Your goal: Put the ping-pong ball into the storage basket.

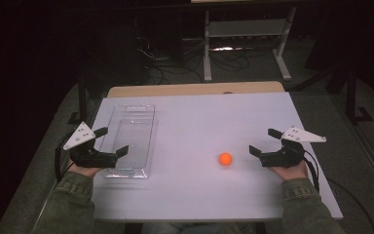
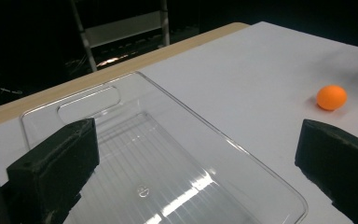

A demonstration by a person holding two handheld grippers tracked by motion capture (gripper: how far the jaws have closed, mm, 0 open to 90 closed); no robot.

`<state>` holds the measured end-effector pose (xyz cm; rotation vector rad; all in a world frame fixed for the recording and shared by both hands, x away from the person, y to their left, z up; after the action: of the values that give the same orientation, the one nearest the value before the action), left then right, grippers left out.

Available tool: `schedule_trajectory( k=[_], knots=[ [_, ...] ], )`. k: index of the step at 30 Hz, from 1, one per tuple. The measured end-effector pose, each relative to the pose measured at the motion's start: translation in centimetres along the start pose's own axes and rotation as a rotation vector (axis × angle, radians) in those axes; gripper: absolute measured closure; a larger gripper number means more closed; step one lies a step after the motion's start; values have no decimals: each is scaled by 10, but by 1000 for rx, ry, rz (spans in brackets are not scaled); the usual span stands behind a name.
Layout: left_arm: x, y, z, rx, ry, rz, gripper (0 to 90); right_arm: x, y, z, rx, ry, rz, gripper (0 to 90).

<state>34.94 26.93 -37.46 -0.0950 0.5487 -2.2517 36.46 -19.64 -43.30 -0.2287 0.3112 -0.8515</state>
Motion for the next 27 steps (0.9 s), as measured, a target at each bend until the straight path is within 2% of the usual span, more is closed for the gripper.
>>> schedule_trajectory(
  k=[9,12,15,21,27],
  knots=[
    [12,8,16,-13,48,-37,0,0,0,0,0,2,1,0],
    [12,11,22,-17,70,-38,0,-1,0,0,0,2,4,0],
    [12,13,26,-17,74,-44,0,-1,0,0,-2,3,6,0],
    [16,25,34,-56,110,-74,0,-1,1,0,-4,0,6,0],
    [22,32,38,-75,114,-100,0,0,1,-1,-7,-2,3,0]
  ],
)
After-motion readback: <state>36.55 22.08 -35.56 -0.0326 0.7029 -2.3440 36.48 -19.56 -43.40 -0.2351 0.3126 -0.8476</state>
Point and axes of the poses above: each handheld gripper's, and its own axes: y roughly forward along the jaws, z roughly out of its top, x roughly to its right, the point moved 7 cm from there along y, roughly forward along the jaws, and after that the axes turned 4 degrees about y, right-handed, at the moved point
